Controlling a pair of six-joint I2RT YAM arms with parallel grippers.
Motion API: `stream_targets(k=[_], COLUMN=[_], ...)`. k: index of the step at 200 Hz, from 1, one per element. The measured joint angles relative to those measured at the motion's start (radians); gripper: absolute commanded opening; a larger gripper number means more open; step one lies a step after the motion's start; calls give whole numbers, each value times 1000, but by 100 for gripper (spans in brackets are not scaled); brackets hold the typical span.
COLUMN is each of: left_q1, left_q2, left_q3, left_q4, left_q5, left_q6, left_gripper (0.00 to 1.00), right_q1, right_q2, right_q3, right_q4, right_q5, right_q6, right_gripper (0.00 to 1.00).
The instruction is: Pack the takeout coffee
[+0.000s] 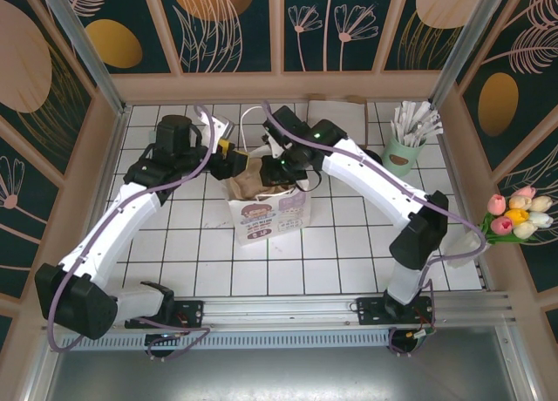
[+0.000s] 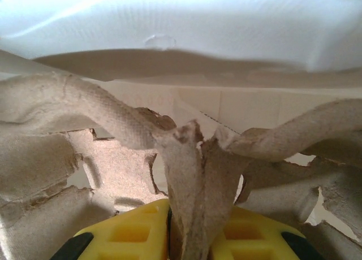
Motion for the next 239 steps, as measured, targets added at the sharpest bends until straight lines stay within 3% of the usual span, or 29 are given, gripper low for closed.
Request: stream_targets(k=[35, 79, 102, 163, 239], left_q1=[0, 1, 2, 2, -5], left_q2=[12, 21, 22, 27, 26], left_q3=[6, 19, 27, 27, 21], left_q4=[-14, -16, -15, -20, -12], left_q5=[-12, 0, 3, 23, -61], left_q6=[28, 22, 23, 27, -9], left_gripper=[15, 4, 0, 0, 0], right_q1=[16, 25, 28, 31, 43], right_q2=[58, 79, 97, 151, 145], right_q3=[76, 174, 214, 201, 161], right_q4=[-48, -88, -117, -99, -112], right_q5=[29, 22, 17, -20, -16], right_q6=[-7, -8, -8, -26, -45], right_gripper=[19, 19, 19, 19, 19])
